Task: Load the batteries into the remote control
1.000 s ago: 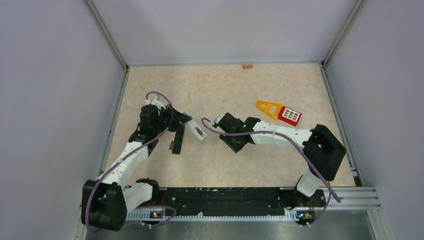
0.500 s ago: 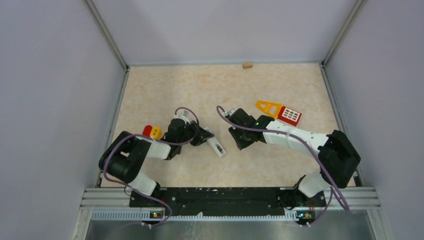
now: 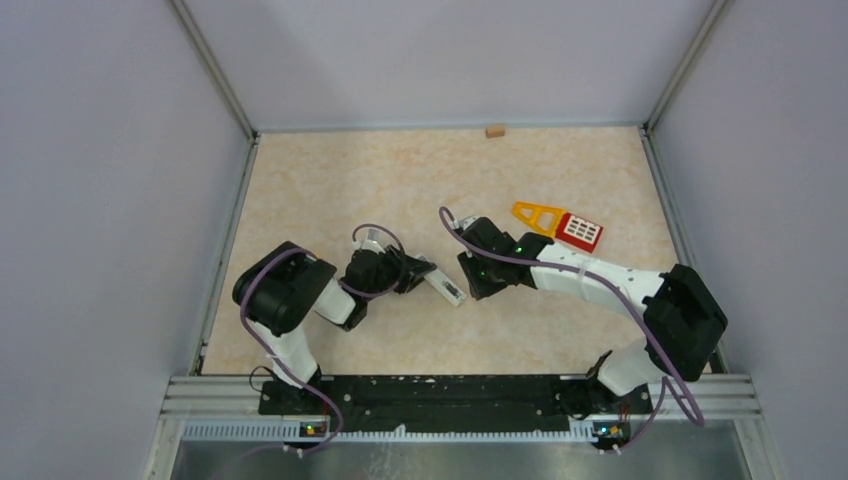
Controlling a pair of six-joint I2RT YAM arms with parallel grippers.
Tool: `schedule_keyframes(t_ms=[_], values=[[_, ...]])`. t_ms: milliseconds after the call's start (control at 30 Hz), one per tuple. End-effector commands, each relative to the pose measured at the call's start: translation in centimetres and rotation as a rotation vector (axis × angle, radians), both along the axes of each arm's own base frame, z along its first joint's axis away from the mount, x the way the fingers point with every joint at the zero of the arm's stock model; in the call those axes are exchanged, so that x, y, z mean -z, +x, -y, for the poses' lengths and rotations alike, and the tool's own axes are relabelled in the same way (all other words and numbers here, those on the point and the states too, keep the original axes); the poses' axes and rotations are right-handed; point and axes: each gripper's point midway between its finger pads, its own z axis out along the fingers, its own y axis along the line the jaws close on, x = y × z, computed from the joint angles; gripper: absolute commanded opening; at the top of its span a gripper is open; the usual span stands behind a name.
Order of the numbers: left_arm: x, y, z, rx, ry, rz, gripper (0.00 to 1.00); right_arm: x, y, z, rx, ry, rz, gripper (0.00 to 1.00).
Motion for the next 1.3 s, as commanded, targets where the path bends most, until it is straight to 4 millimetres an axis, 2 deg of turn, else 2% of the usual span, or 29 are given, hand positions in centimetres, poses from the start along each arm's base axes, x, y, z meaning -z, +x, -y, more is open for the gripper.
schedule_keyframes(t_ms=[0,333,667,900,1033,1133,1267], values=[[1.4,-0.1,-1.5,-0.075,0.046,-0.022,0.31,-1.7,0.5,-0.6,0.016,0.070,0.034,0.29],[3.6,-1.7,-4.3,-0.142,0.214,-0.129,0.62,-2.2,0.7,-1.2,0.023,0.096,0.036,0.29],[2.7,-2.7,-5.5,-0.132,0.294,-0.141,0.89,-2.5,0.5,-1.9,-0.039,0.108,0.030,0.29],[2.4,-3.7,-6.1,-0.108,0.347,-0.157,0.93,-2.6,0.2,-3.2,-0.122,0.152,0.021,0.29],[0.8,-3.8,-6.0,-0.081,0.343,-0.107,0.95,-3.3,0.0,-4.2,-0.188,0.209,0.044,0.29],[-1.8,-4.2,-4.2,0.033,0.297,-0.018,0.96,-3.6,0.0,-4.8,-0.231,0.223,0.053,0.29],[-5.5,-4.7,-2.6,0.160,0.247,0.116,0.91,-3.6,0.0,-5.4,-0.276,0.211,0.059,0.29]])
